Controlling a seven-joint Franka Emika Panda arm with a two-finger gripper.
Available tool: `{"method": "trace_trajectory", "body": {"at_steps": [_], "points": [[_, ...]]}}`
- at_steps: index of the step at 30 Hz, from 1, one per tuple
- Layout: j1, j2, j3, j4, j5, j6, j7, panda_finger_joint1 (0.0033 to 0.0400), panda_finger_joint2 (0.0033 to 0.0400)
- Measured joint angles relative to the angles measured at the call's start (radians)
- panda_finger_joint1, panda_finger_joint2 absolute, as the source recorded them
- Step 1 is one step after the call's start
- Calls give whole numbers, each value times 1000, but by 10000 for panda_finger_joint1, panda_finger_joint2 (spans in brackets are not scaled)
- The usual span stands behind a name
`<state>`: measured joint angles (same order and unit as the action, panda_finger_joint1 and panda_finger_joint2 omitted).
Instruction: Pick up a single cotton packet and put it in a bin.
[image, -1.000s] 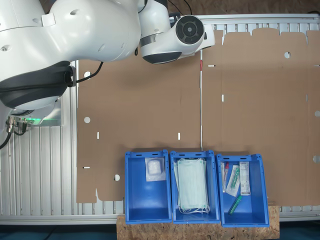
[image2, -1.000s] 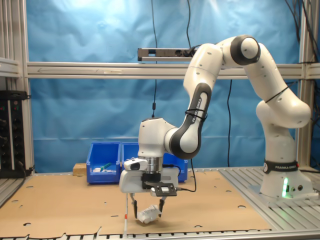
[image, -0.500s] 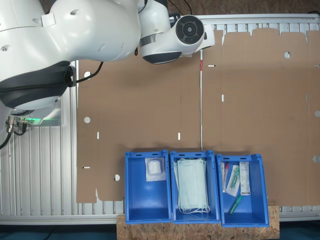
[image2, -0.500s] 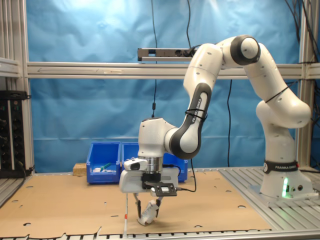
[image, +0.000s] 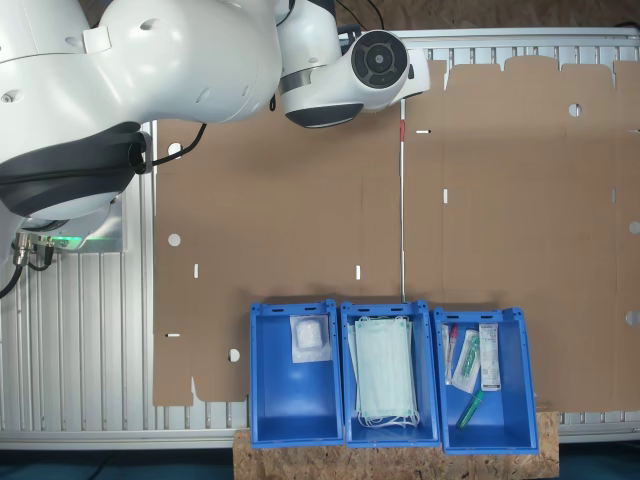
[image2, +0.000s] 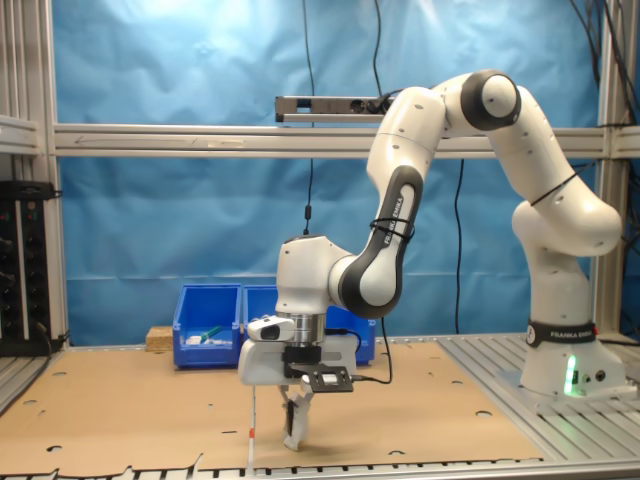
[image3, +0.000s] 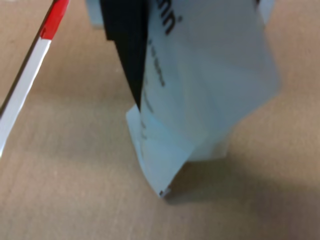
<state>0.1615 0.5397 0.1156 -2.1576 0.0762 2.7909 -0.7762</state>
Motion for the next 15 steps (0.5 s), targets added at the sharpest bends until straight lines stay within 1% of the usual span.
{"method": "trace_trajectory", "body": {"at_steps": [1,2,3,15], "points": [[0,0,0,0,0,0,0,79,79],[0,0,0,0,0,1,0,79,79],[0,0,0,0,0,1,0,63,63],[0,0,0,0,0,3,0,63,63]]}}
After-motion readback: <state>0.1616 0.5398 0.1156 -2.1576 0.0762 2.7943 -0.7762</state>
